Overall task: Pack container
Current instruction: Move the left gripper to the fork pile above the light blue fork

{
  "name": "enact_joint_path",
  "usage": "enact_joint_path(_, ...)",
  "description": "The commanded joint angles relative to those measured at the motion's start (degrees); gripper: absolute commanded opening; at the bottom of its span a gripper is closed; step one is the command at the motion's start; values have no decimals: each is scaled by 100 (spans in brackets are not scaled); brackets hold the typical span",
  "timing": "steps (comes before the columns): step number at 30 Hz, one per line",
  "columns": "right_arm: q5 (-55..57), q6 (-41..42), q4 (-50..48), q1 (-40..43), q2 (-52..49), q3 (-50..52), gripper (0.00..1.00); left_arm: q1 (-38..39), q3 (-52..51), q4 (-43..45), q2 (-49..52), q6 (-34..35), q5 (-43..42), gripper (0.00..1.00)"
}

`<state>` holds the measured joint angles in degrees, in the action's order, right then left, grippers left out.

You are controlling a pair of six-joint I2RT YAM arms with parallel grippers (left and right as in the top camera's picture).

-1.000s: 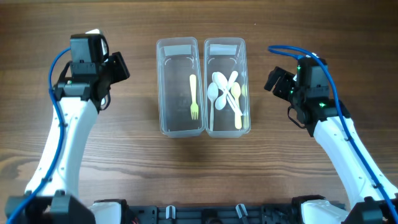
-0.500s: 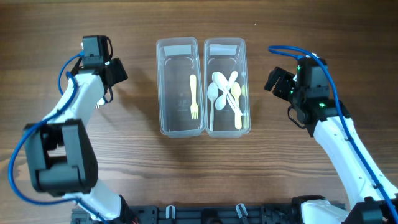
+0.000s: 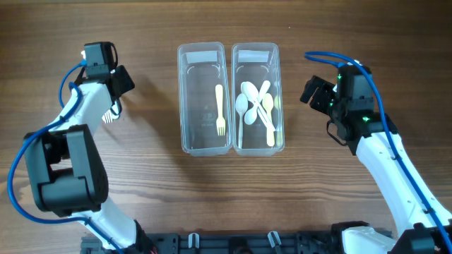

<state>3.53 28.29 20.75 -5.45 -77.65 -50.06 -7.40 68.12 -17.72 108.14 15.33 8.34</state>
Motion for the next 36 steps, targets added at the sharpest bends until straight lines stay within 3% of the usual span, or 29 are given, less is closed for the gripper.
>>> enact_joint_path(1, 118, 31, -15, -4, -22, 2, 100, -111, 42, 105, 118, 50, 22, 49)
enact_joint_path(24, 118, 33, -15, -4, -22, 2, 100, -114, 42, 459, 951, 52, -15, 49)
enact_joint_path(31, 118, 33, -15, -4, -22, 2, 100, -109, 42, 81, 957, 52, -671, 33)
enact_joint_path(36, 118, 33, -15, -4, -22, 2, 100, -107, 42, -133, 957, 52, -1038, 28)
